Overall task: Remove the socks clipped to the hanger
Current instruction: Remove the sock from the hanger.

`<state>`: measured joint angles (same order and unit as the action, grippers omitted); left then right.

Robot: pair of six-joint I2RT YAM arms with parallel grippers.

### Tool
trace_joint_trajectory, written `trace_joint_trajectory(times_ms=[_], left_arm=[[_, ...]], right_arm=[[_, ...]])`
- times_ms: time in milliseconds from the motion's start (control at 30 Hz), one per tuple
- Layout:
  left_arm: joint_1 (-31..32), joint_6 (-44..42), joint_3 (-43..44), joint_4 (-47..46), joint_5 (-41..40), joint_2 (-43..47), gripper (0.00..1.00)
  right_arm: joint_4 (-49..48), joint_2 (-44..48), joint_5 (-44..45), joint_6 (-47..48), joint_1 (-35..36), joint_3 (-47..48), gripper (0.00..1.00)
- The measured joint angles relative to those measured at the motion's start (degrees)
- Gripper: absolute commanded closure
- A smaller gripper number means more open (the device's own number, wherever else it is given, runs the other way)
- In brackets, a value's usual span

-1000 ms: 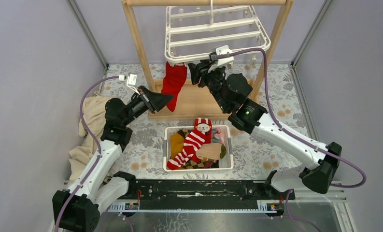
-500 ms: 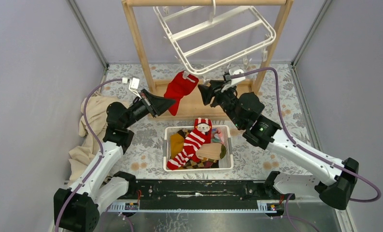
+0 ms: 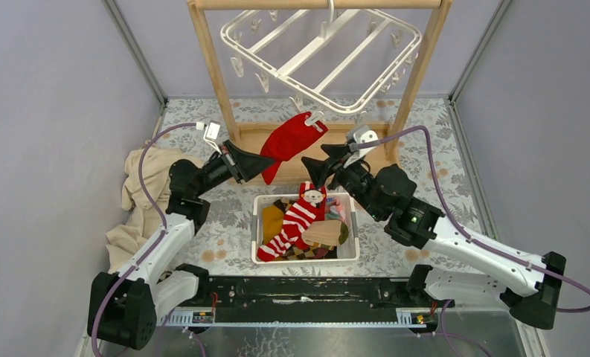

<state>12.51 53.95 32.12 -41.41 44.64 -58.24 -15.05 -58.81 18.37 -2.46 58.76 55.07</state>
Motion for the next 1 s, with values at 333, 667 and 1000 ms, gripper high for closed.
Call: trace_joint_trajectory(times_ms=[333,667,1000], left_arm=[[-0.2,1.0,1.0,-2.6,1.7,-1.1,0.77],[-0.2,2.0,3.7,-2.9,2.2,-3.6,0.77],[0.4,1.1,5.8,-1.7,2.4,-4.0,0.77]], right_arm=[[0.2,12.2,-0.1,-1.8,0.0,-4.7,0.33],[-1.2,17.6,-0.7,-3.6,0.0,-6.4,0.32],[-8.3,8.7,-0.4,-4.2,0.0,-7.0,0.34]])
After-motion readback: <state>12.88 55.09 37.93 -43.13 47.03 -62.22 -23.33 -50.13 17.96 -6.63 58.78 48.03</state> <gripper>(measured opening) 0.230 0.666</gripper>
